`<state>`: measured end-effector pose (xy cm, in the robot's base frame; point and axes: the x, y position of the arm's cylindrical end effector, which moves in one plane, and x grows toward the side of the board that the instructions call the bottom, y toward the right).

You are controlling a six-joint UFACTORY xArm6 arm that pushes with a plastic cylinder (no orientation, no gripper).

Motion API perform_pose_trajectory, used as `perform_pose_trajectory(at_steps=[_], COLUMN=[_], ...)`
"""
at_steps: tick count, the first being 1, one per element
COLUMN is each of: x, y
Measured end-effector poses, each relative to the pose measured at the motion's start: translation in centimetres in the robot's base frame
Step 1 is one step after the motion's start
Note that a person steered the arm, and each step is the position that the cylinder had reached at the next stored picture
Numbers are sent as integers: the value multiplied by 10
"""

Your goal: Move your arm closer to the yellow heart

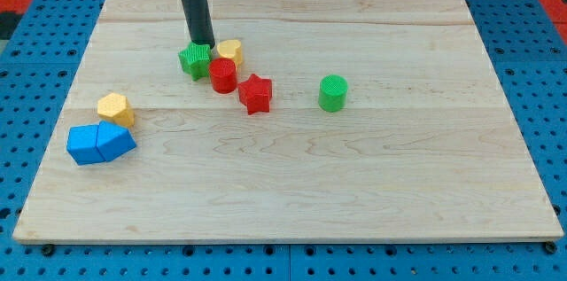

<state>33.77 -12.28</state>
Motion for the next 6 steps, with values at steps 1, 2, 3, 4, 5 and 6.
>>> perform_pose_trajectory(at_steps=[1,2,3,4,5,6], x=[34,55,24,-5,-49,-47], y=[-49,-71,-70,-47,63,163])
